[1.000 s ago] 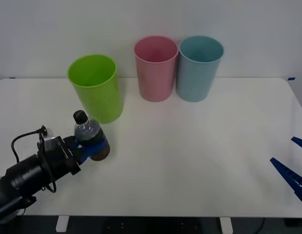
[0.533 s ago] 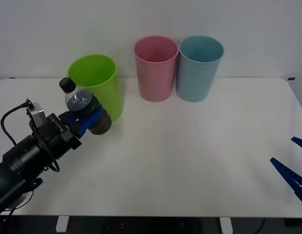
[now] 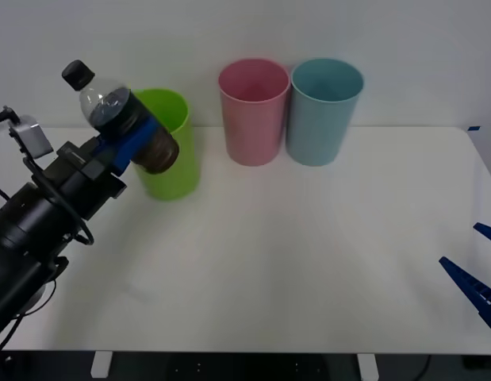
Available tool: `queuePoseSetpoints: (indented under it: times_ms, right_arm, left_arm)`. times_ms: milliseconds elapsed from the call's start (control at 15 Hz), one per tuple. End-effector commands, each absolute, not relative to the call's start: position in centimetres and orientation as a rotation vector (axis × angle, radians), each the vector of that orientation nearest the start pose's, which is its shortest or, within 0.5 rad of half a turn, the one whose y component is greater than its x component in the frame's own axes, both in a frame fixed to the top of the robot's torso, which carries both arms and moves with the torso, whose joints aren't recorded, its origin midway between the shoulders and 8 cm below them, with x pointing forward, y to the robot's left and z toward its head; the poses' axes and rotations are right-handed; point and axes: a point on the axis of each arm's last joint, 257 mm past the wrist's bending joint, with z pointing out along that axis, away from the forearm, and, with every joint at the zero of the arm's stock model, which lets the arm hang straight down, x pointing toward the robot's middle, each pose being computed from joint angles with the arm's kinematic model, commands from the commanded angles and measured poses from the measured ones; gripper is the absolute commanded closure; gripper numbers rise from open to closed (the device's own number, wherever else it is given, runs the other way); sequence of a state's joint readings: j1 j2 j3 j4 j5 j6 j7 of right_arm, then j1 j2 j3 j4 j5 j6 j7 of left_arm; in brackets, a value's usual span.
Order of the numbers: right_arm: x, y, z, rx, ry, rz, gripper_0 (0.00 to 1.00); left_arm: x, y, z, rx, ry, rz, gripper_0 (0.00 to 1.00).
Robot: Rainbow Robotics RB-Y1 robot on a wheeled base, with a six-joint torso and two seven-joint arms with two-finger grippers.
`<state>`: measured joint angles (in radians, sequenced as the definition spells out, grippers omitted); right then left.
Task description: Grasp the object on the table and drop it into the matching bin: aluminum can to the light blue bin, PET bottle to the pink bin.
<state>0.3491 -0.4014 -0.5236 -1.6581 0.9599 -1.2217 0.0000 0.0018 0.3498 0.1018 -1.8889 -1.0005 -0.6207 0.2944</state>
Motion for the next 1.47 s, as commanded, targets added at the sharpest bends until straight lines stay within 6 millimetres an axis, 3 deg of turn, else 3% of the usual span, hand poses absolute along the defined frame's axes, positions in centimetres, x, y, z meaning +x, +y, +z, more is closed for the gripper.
queuePoseSetpoints:
  times_ms: [67, 200, 400, 800, 1133, 1467]
  right_arm:
    - [34.2, -33.0, -16.9, -0.465, 1.441, 0.567, 0.0]
    - [34.2, -33.0, -16.9, -0.465, 1.441, 0.567, 0.0]
    - [34.2, -33.0, -16.9, -0.465, 1.441, 0.567, 0.0]
    - [34.2, -33.0, -16.9, -0.465, 1.441, 0.567, 0.0]
    - [34.2, -33.0, -16.9, -0.465, 1.441, 0.567, 0.0]
    - [34.2, -33.0, -16.9, -0.465, 1.441, 0.567, 0.0]
  left_arm:
    - [47.6, 17.0, 0.0, 0.241, 1.177, -0.82, 1.0]
    - [49.2, 16.7, 2.0, 0.217, 1.159, -0.809, 1.0]
    - [52.2, 15.4, 2.7, 0.21, 1.164, -0.774, 0.99]
    - [61.6, 12.4, 4.8, 0.223, 1.2, -0.685, 0.99]
    - [67.8, 9.1, 4.7, 0.302, 1.253, -0.513, 1.0]
    - [71.1, 4.2, 4.8, 0.341, 1.312, -0.442, 1.0]
